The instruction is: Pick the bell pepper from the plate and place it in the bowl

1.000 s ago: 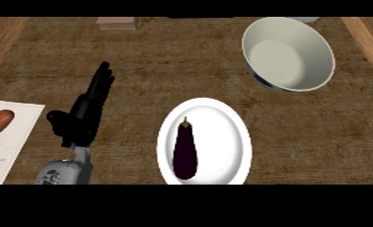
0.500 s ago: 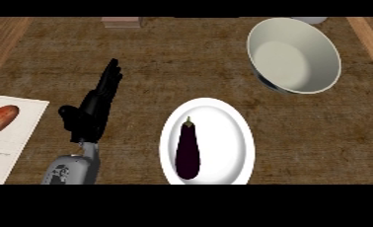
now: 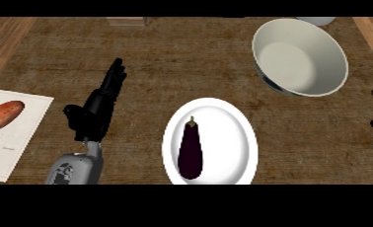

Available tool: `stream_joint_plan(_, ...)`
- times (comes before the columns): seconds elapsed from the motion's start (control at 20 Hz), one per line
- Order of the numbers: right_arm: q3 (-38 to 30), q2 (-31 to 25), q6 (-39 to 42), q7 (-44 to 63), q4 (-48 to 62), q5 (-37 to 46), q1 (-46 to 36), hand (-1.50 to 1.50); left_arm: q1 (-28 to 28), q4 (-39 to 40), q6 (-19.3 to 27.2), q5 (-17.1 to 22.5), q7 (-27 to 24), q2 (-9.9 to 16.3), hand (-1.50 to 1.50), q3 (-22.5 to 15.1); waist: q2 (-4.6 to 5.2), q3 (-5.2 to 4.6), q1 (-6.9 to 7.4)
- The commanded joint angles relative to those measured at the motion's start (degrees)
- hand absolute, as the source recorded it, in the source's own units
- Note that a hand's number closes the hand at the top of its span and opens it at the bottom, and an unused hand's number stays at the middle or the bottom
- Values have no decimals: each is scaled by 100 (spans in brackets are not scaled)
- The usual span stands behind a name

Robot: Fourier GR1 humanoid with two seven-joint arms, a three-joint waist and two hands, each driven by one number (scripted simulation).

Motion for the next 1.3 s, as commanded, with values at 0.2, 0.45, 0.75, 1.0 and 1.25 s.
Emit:
stream_joint_plan(0.2, 1107, 767, -437, -954, 2076, 2340, -1189, 150, -177, -25, -53, 29, 74, 50, 0, 77, 30, 4, 92)
stream_joint_plan(0.45, 1428, 1445, -775, -1687, 3431, 3219, -1536, 150, -146, 258, -19, -7, -148, -13, 0, 117, 11, 6, -3)
stream_joint_plan(0.75, 1179, 1690, -918, -2904, 5594, 3726, -2171, 150, -101, 2, -111, -34, 6, 172, 0, 167, 15, 10, 13)
stream_joint_plan(1.0, 1161, 1886, -591, -3506, 6935, 3700, -2258, 150, -146, 8, -114, 27, 50, 46, 0, 114, 35, 13, 26)
stream_joint_plan(1.25, 1316, 2079, 349, -3919, 7881, 3783, -2912, -150, -297, 297, -29, -39, -112, -135, 0, 46, 44, 11, 33)
